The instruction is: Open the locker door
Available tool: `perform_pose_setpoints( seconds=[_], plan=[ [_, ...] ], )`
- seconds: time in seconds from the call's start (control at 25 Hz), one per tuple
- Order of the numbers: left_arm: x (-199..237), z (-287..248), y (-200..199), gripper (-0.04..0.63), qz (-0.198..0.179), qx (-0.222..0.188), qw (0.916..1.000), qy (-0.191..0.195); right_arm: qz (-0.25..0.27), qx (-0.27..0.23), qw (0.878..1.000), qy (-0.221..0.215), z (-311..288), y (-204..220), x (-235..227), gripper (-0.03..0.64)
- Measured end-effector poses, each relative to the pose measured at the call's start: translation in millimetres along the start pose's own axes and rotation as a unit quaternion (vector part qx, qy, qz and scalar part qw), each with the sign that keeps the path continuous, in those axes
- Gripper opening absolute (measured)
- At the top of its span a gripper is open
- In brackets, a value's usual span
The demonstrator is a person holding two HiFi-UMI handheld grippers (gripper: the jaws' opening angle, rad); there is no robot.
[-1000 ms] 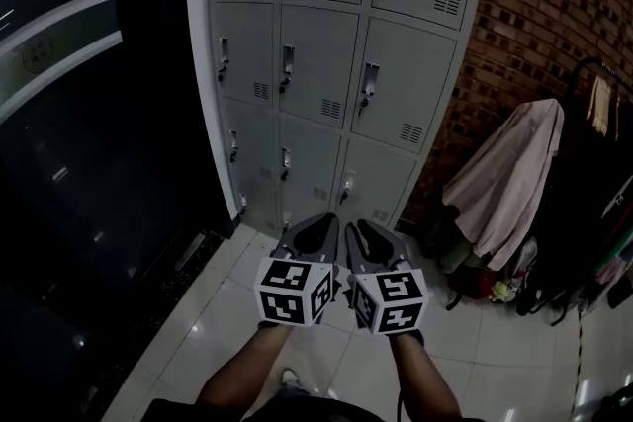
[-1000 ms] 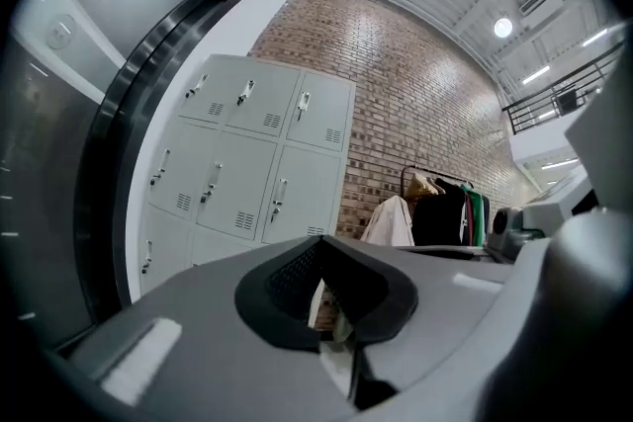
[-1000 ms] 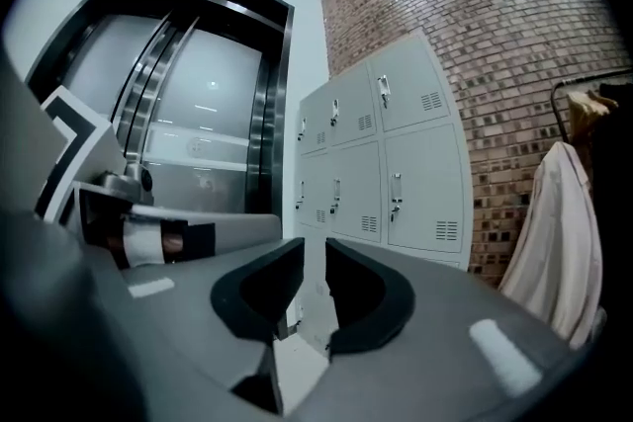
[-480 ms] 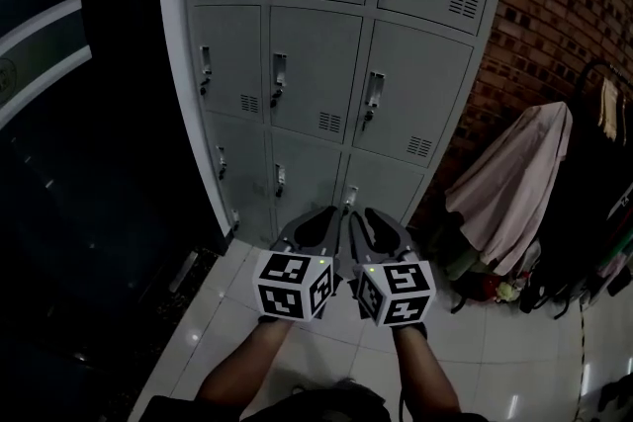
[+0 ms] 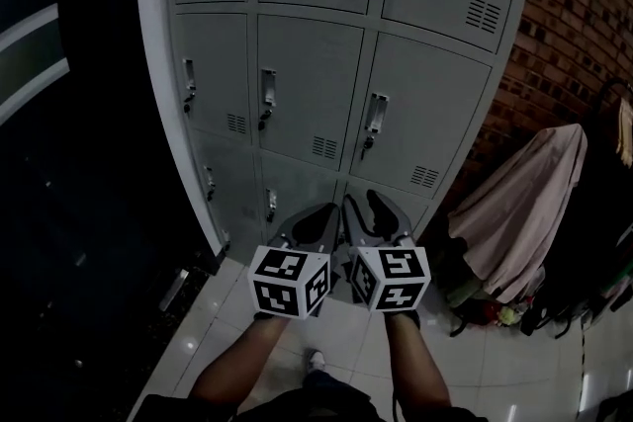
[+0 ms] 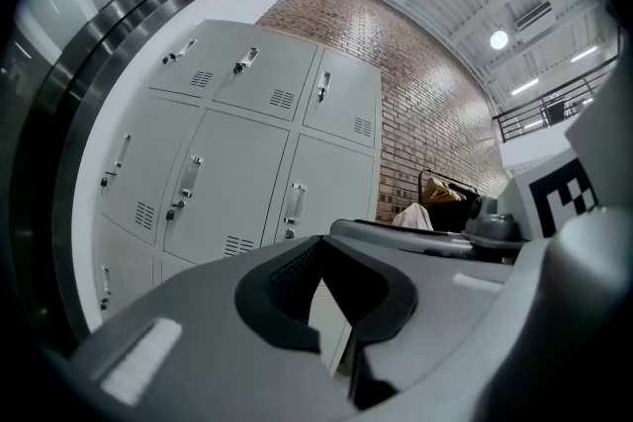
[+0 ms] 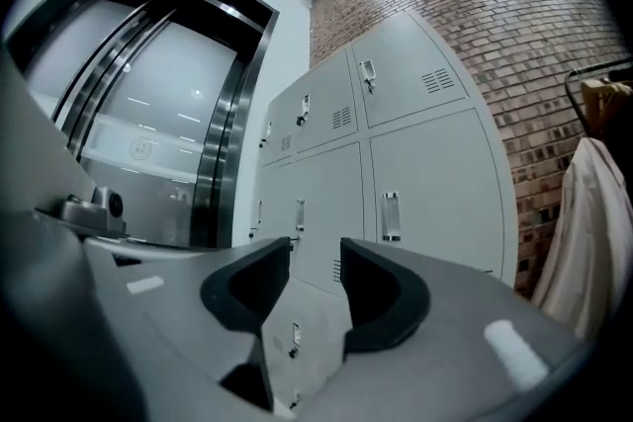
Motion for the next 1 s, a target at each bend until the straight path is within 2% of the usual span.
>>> perform_pose_setpoints(
  seconds=[0.4, 0.68, 1.0],
  plan=[
    [49, -103, -27, 0.006, -0.004, -0.011, 0.9998, -0.017, -0.010, -0.020, 1.000, 0.009, -117, -13, -83, 0.191],
    [68, -148, -30, 0.006, 0.001, -0.018, 0.9996, -0.022, 0.005, -0.011, 1.000, -0.011, -175, -6, -107, 0.244],
    [97, -169, -30, 0.006, 0.009, -0.016, 0.9990, -0.042, -0.003, -0.011, 1.000, 0.006, -209, -2, -125, 0.272]
  ],
)
Point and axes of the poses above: the fingertips, and each gripper's own axes: z backward along the fingers, x to its left, y out of its underside, the point moved 2 cm from there along z, backward along the fingers, and after that the axes turned 6 degrees about z, right-handed, at the moved point
